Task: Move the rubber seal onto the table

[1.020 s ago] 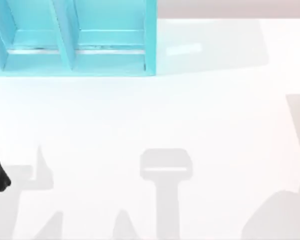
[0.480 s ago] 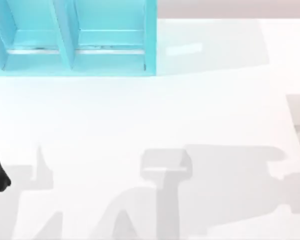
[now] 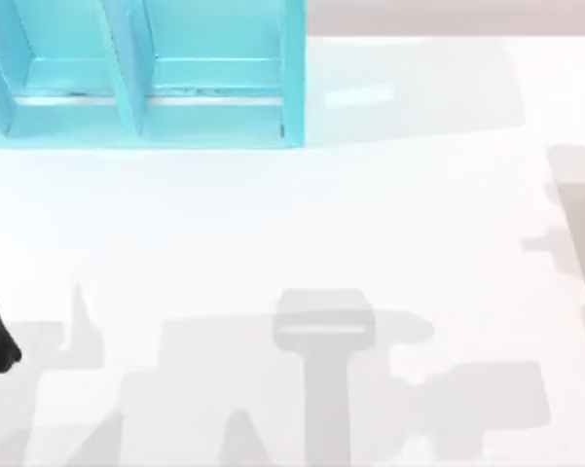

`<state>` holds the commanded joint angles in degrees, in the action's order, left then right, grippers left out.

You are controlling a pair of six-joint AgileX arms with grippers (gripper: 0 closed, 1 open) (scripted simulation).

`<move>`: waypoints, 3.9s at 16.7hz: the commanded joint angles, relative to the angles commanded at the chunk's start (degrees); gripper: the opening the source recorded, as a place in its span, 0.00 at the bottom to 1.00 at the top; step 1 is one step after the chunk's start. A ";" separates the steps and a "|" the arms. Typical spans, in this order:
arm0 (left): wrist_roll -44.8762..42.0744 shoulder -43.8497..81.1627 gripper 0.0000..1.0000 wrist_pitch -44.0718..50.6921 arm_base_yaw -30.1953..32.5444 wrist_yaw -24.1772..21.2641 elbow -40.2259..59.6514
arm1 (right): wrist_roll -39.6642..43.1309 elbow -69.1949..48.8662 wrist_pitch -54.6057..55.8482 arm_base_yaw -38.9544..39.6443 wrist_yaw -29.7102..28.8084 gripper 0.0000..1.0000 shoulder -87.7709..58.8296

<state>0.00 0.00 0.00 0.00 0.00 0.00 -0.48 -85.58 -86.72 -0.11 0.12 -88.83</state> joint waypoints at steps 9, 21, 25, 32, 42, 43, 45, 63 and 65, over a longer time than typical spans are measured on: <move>0.00 0.00 1.00 0.00 0.00 0.00 0.00 | -9.28 -10.81 3.26 8.78 -0.03 0.00 -13.53; 0.00 0.00 1.00 0.00 0.00 0.00 0.00 | -25.93 -30.61 10.99 25.04 -0.44 0.00 -41.46; 0.00 0.00 1.00 0.00 0.00 0.00 0.00 | -25.97 -29.49 11.85 24.85 -0.27 0.00 -41.43; 0.00 0.00 1.00 0.00 0.00 0.00 0.00 | -26.04 -22.31 20.41 25.13 -0.45 0.00 -42.58; 0.00 0.00 1.00 0.00 0.00 0.00 0.00 | -26.04 -22.27 20.45 25.14 -0.46 0.53 -42.59; 0.00 0.00 1.00 0.00 0.00 0.00 0.00 | -26.04 -22.27 20.45 25.14 -0.46 0.60 -42.59; 0.00 0.00 1.00 0.00 0.00 0.00 0.00 | -26.04 -22.27 20.45 25.14 -0.46 0.75 -42.59; 0.00 0.00 1.00 0.00 0.00 0.00 0.00 | -26.40 -31.90 11.50 25.17 -0.26 1.00 -47.15; 0.00 0.00 1.00 0.00 0.00 0.00 0.00 | -26.44 -39.89 5.49 25.12 -0.28 1.00 -48.87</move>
<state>0.00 0.00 0.00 0.00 0.00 0.00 -26.92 -125.47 -81.22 25.01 -0.17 -137.70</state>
